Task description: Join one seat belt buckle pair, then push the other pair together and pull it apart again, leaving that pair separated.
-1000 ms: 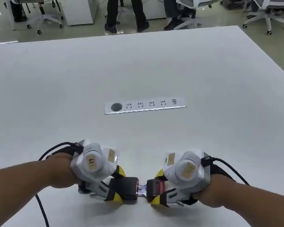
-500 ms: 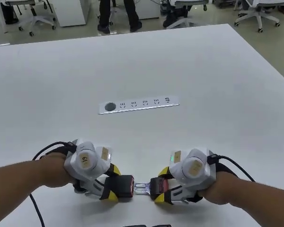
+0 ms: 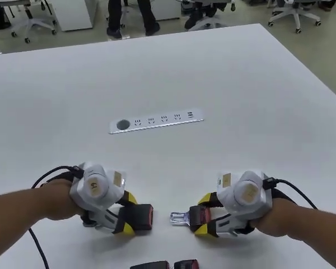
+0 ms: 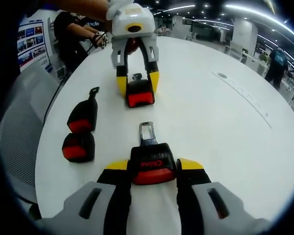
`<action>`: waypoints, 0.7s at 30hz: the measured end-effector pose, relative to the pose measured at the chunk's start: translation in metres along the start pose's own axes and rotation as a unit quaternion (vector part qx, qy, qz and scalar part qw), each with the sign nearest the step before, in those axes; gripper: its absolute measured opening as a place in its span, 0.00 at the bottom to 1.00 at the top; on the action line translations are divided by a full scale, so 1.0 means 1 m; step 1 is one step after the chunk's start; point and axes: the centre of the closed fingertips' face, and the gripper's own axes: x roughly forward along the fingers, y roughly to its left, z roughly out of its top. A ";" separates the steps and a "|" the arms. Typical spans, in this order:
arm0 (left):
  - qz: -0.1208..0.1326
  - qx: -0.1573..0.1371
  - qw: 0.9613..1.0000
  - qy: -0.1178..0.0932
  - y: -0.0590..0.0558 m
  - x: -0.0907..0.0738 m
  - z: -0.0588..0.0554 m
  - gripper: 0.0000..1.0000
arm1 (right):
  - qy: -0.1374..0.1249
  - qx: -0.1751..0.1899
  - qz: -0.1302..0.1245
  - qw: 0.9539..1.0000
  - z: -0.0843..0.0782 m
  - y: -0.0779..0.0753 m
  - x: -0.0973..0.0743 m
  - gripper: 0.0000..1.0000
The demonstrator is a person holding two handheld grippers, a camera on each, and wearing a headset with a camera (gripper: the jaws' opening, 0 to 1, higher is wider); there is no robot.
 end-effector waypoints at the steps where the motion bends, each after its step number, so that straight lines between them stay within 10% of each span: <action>1: 0.000 0.000 1.000 0.000 0.000 0.000 0.000 0.35 | -0.001 0.003 -0.002 1.000 -0.002 -0.001 -0.002 0.34; 21: -0.001 0.000 1.000 -0.001 0.000 0.001 -0.001 0.35 | -0.007 0.014 -0.012 1.000 -0.023 -0.009 -0.027 0.35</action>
